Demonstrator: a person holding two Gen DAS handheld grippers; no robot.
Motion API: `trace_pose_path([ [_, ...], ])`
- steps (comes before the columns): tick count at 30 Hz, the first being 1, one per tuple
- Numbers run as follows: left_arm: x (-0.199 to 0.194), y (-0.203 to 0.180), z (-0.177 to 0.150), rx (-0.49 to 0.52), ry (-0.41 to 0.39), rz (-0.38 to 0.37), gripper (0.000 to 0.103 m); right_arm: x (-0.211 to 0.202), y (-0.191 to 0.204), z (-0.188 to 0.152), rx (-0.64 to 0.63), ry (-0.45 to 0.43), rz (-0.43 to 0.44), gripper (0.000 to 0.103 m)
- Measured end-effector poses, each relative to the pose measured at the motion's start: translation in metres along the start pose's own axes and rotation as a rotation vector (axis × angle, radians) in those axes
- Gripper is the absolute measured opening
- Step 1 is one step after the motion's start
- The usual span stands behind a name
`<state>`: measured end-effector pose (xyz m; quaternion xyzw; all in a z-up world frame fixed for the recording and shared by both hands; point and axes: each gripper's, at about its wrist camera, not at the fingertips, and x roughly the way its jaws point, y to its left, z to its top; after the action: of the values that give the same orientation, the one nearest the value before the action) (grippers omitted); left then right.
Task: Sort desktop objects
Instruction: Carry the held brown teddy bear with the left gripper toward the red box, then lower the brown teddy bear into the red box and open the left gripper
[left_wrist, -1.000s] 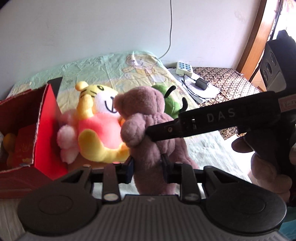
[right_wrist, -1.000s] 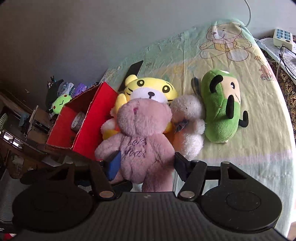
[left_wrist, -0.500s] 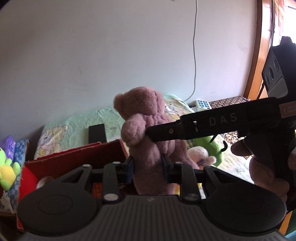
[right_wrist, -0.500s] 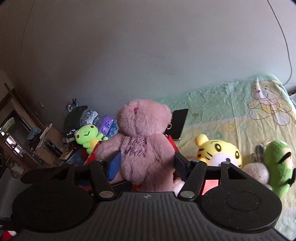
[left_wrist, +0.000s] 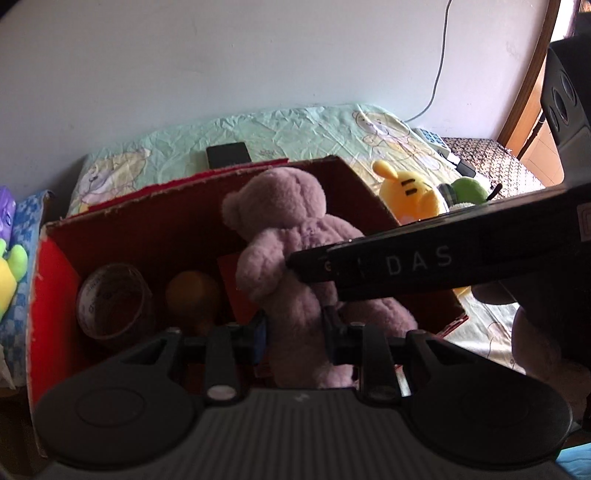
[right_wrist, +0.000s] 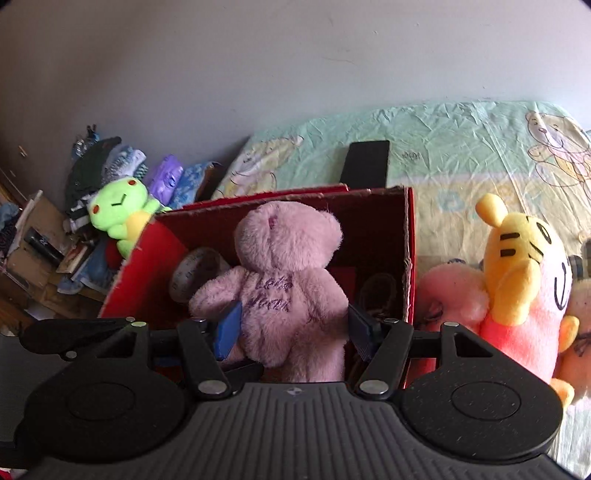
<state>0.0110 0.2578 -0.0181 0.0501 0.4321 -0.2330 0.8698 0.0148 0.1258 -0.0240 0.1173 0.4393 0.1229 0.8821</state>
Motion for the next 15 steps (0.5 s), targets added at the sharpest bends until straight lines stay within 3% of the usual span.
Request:
trace_pose_path([
  [7, 0.04, 0.012, 0.007, 0.045, 0.099, -0.024, 0.025, 0.015, 0.022, -0.003, -0.091, 0.015, -0.174, 0.064],
  [15, 0.063, 0.003, 0.016, 0.107, 0.166, -0.063, 0.025, 0.009, 0.024, 0.001, -0.102, 0.018, -0.258, 0.06],
])
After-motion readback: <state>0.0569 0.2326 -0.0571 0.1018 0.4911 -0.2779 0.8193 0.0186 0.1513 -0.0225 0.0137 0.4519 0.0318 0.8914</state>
